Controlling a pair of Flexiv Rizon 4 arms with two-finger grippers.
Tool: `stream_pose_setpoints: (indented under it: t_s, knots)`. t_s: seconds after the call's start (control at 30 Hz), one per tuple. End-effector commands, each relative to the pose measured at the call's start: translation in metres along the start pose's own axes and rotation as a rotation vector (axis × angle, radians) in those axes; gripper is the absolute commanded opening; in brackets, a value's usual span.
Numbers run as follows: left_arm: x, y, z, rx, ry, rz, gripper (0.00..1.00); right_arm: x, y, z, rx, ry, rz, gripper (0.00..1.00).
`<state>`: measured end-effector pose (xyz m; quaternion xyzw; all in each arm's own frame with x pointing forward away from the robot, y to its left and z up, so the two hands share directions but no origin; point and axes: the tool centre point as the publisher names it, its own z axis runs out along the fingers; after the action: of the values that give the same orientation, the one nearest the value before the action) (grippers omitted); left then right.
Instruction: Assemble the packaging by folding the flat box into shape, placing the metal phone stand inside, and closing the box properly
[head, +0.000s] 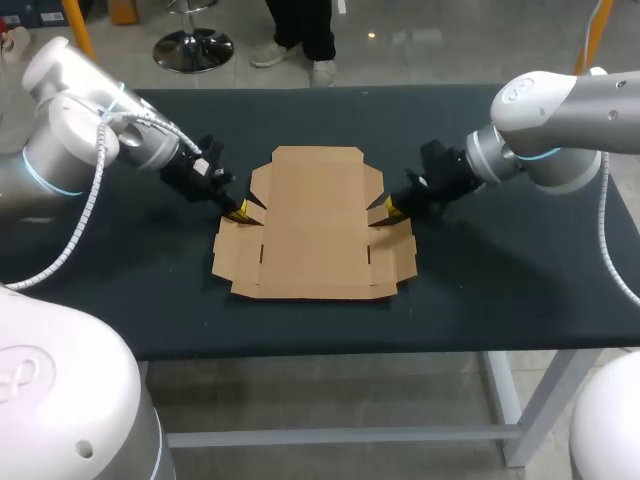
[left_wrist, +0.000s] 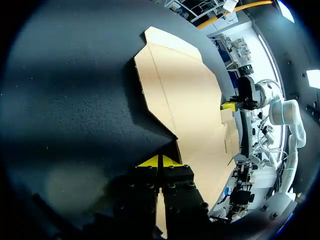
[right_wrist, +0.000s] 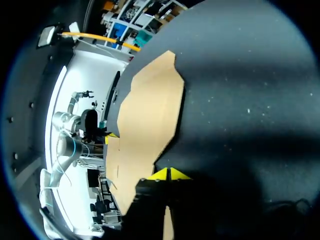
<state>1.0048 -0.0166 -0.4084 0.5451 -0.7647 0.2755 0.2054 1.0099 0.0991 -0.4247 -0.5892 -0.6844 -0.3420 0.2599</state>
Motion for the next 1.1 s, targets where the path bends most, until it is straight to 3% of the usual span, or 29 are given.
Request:
stream_pose_setpoints:
  t_s: [0.03,0.83,1.1]
  knots:
    - [0.004,0.000,-0.002,0.000,-0.020,-0.006,0.00,0.008,-0.002,0.001,-0.005,-0.030,0.003,0.00]
    - [0.020,0.004,-0.004,0.013,-0.110,-0.033,0.00,0.025,-0.002,0.003,-0.002,-0.113,0.026,0.00]
    - [0.026,0.003,-0.003,0.023,-0.173,-0.058,0.00,0.028,-0.001,0.005,-0.001,-0.137,0.030,0.00]
